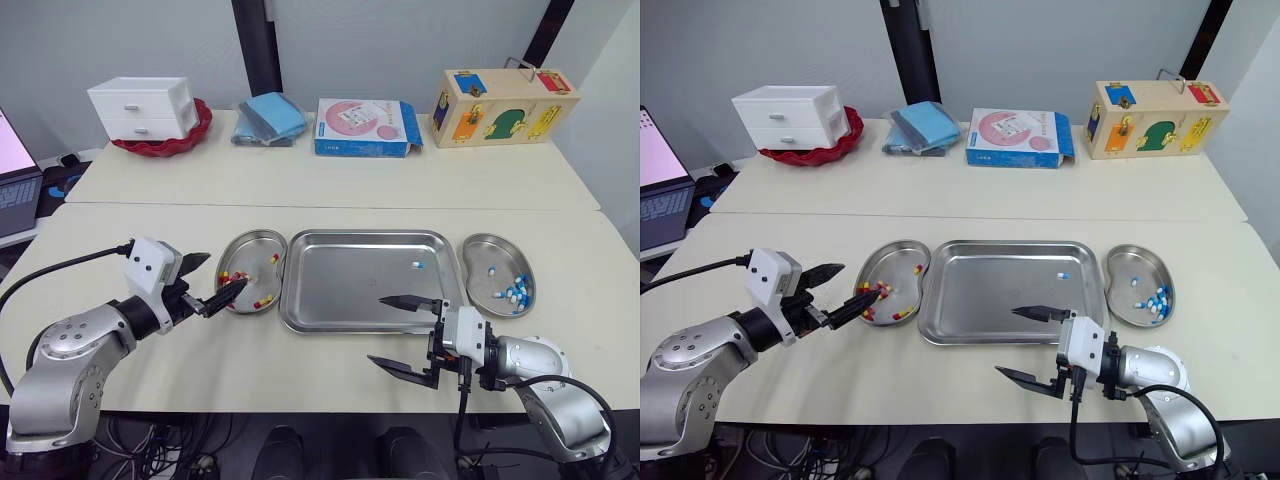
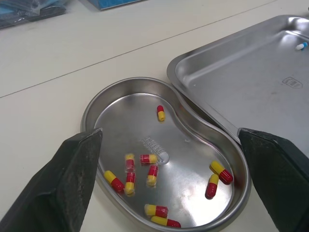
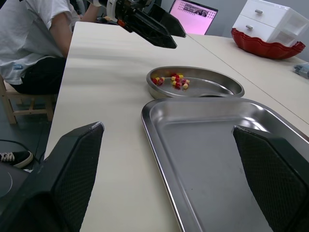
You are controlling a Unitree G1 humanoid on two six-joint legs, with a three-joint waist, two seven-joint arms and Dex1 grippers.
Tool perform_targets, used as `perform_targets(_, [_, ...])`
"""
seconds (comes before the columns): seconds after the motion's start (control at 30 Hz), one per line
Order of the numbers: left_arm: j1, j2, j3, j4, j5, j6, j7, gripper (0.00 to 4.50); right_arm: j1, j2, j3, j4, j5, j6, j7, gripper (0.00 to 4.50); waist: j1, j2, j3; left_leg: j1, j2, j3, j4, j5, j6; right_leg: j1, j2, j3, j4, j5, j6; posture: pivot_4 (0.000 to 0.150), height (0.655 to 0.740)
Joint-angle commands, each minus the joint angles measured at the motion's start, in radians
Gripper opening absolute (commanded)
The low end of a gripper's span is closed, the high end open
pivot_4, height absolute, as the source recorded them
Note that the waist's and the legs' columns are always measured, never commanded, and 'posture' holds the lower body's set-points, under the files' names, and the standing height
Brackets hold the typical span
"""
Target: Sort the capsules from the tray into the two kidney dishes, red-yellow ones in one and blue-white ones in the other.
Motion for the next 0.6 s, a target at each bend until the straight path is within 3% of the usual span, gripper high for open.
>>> perform_targets(0.03, [0.010, 0.014, 0.031, -0.040, -0.005, -0.042, 0.004, 4.46, 0.003, -0.005, -0.009, -0.022, 0.002, -0.023, -0.008, 4.50, 0.000, 0.000, 0.000, 0.000, 0.000, 0.000, 0.000, 0.000, 0.000, 0.000, 0.000, 0.000, 0.000, 0.000, 0.000, 0.150, 0.7078])
perform_targets(0.3, [0.159, 0.048, 0.178, -0.064, -0.097, -0.078, -0.105, 4.46, 0.071, -0.044, -0.134, -0.077, 0.024, 0.051, -0.096, 4.50, -0.005, 0.000, 0.000, -0.001, 0.000, 0.000, 0.000, 0.000, 0.000, -0.001, 0.000, 0.000, 0.000, 0.000, -0.001, 0.150, 0.7078])
perform_targets(0.47, [0.302, 0.041, 0.264, -0.009, -0.048, -0.144, -0.109, 4.46, 0.217, -0.109, -0.353, -0.098, 0.093, 0.106, -0.122, 4.50, -0.003, 0.000, 0.000, -0.001, 0.000, 0.000, -0.001, 0.000, 0.000, -0.001, 0.000, 0.000, 0.000, -0.001, -0.001, 0.150, 0.7078])
perform_targets(0.6, [0.406, 0.023, 0.285, 0.046, -0.033, -0.176, -0.127, 4.46, 0.342, -0.164, -0.536, 0.002, 0.087, 0.068, -0.077, 4.50, -0.004, -0.001, 0.000, 0.000, 0.000, 0.001, -0.001, 0.000, 0.000, 0.000, 0.000, 0.000, 0.000, -0.002, -0.002, 0.150, 0.7078])
